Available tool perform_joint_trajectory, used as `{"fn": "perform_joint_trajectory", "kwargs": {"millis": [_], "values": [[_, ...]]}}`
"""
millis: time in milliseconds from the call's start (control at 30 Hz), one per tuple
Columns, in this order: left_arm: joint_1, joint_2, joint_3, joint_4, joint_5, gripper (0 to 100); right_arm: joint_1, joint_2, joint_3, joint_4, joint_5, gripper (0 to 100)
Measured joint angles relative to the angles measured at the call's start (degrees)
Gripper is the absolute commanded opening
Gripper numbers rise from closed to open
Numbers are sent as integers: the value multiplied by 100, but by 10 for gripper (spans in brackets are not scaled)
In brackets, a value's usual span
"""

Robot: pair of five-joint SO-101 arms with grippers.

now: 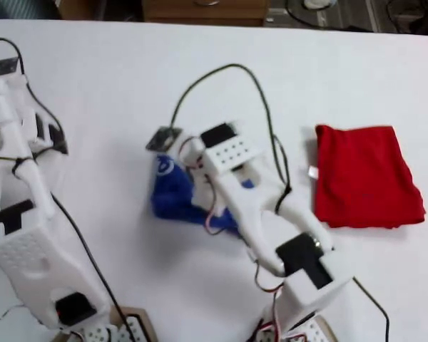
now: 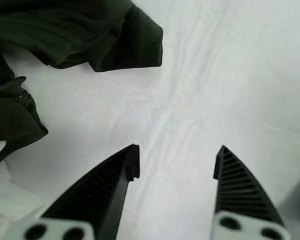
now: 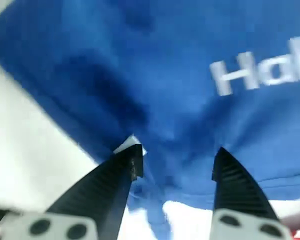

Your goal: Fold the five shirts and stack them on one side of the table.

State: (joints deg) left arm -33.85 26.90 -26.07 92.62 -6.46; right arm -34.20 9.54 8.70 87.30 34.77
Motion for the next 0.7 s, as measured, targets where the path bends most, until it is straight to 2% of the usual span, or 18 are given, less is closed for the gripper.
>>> {"fn": "perform_joint_trajectory", "kwargs": {"millis": [167, 367, 467, 700], "values": [[0, 0, 0, 0, 0, 264, -229, 0, 0, 281, 0, 237], [0, 0, 0, 0, 0, 264, -132, -255, 0, 167, 0, 237], [0, 0, 0, 0, 0, 264, 325, -378, -70, -308, -9, 237], [0, 0, 0, 0, 0, 264, 1925, -9, -396, -1284, -299, 237]]}}
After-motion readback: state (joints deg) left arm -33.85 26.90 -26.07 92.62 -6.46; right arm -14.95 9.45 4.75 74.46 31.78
